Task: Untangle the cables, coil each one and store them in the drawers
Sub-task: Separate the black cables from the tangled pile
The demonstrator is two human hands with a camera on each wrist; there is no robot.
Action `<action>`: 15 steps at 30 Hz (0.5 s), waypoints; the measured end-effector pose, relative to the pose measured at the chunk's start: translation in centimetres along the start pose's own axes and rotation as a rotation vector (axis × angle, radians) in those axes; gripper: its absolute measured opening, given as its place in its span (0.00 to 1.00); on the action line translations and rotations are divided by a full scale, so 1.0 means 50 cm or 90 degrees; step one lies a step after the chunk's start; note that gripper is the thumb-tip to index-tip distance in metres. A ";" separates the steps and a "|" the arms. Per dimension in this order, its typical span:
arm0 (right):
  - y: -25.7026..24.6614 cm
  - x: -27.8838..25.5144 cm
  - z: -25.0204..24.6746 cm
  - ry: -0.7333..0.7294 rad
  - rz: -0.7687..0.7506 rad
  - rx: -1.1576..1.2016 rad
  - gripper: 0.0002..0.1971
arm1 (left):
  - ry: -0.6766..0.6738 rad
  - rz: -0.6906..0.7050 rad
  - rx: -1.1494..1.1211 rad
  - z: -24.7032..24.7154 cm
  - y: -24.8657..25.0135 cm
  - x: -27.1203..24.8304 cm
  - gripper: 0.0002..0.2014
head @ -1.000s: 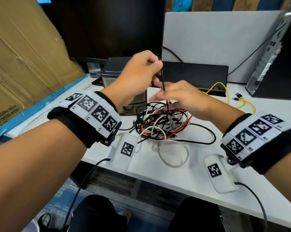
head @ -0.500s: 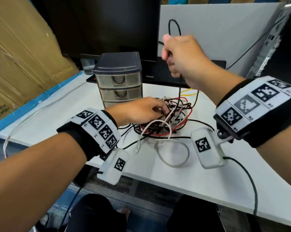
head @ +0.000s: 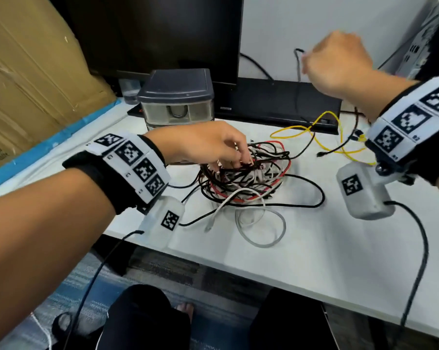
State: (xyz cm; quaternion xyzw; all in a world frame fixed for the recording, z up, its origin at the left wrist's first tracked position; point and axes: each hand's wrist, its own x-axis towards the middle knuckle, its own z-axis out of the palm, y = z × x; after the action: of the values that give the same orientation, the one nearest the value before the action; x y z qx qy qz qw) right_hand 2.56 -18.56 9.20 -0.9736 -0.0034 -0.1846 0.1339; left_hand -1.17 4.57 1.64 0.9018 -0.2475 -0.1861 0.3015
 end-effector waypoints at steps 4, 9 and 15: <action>0.066 -0.019 0.023 -0.093 0.096 -0.099 0.17 | 0.102 -0.013 -0.005 -0.018 0.008 0.009 0.10; 0.090 -0.041 0.071 -0.150 0.087 -0.157 0.41 | 0.209 0.015 0.078 -0.014 0.004 0.031 0.08; 0.043 -0.080 0.110 -0.182 -0.296 -0.357 0.28 | 0.136 0.006 0.115 0.007 -0.016 0.050 0.07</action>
State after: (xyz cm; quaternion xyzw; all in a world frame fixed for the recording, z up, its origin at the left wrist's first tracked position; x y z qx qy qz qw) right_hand 0.94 -19.03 2.29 -0.9616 -0.1918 -0.0662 -0.1848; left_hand 0.95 3.56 0.39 0.9387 -0.2339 -0.0649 0.2447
